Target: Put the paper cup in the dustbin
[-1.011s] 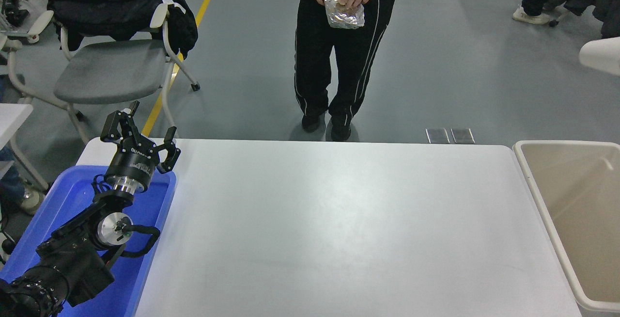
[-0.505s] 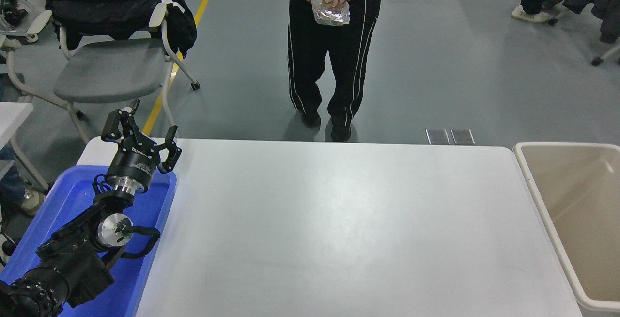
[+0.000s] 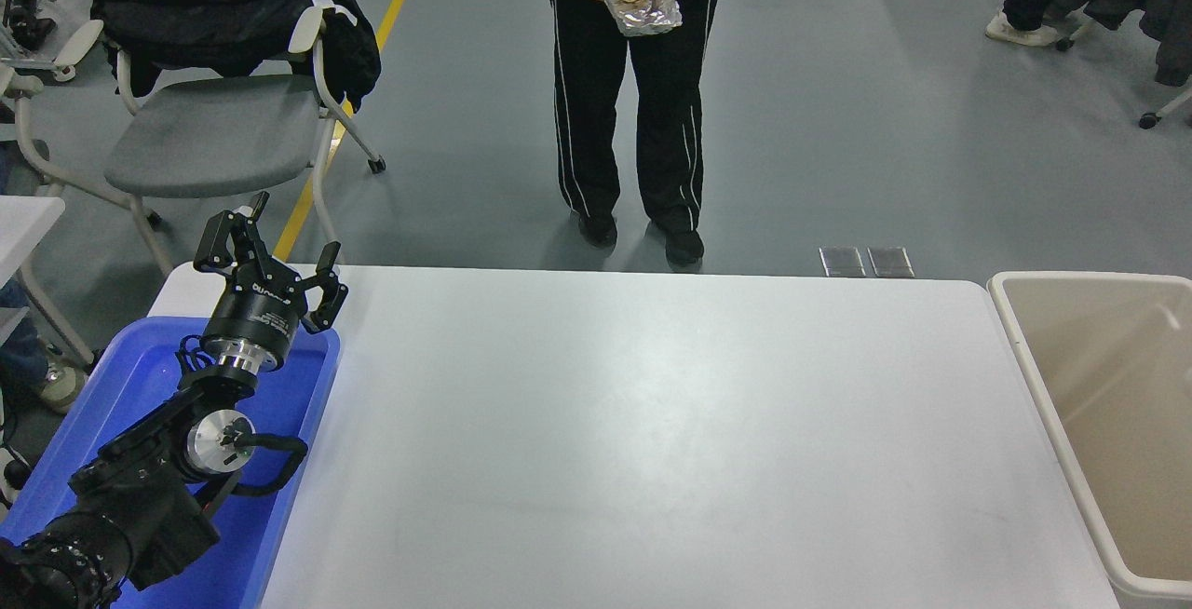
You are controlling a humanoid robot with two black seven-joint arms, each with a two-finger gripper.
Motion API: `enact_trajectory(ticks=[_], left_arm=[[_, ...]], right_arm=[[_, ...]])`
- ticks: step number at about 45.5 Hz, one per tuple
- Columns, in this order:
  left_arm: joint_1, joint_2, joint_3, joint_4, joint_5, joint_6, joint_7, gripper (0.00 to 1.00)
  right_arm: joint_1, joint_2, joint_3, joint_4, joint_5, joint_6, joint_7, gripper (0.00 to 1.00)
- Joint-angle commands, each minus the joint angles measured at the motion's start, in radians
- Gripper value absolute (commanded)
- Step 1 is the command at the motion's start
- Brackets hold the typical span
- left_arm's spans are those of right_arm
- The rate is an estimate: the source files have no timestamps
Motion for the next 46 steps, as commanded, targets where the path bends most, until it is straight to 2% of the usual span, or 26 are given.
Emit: enact_trajectory(ticks=[1, 13, 18, 21, 23, 25, 29, 46], left_arm=[[0.0, 0.0, 0.0, 0.0, 0.0, 0.0, 0.0, 1.0], [0.0, 0.0, 0.0, 0.0, 0.0, 0.0, 0.0, 1.0], [0.0, 0.0, 0.0, 0.0, 0.0, 0.0, 0.0, 1.0], [0.0, 0.0, 0.0, 0.0, 0.0, 0.0, 0.001, 1.0], [0.0, 0.0, 0.0, 0.0, 0.0, 0.0, 0.0, 1.0], [0.0, 0.0, 0.0, 0.0, 0.0, 0.0, 0.0, 1.0], [0.0, 0.0, 0.0, 0.0, 0.0, 0.0, 0.0, 1.0], [0.0, 0.0, 0.0, 0.0, 0.0, 0.0, 0.0, 1.0]], right_arm=[[-0.022, 0.037, 0.009, 0.0, 0.0, -0.009, -0.001, 0.0], [-0.022, 0.044, 0.009, 0.001, 0.002, -0.012, -0.001, 0.0], [-0.02, 0.052, 0.006, 0.003, 0.0, -0.052, 0.0, 0.28], [-0.012, 0.051, 0.005, 0.003, 0.0, -0.074, 0.002, 0.59], [-0.008, 0.049, 0.005, 0.003, 0.0, -0.081, 0.002, 0.76], [0.0, 0.047, 0.005, 0.003, 0.0, -0.081, 0.004, 0.85], [0.029, 0.046, 0.009, 0.007, 0.0, -0.081, 0.004, 0.98], [0.225, -0.009, 0.012, 0.063, 0.002, -0.065, 0.002, 0.99]])
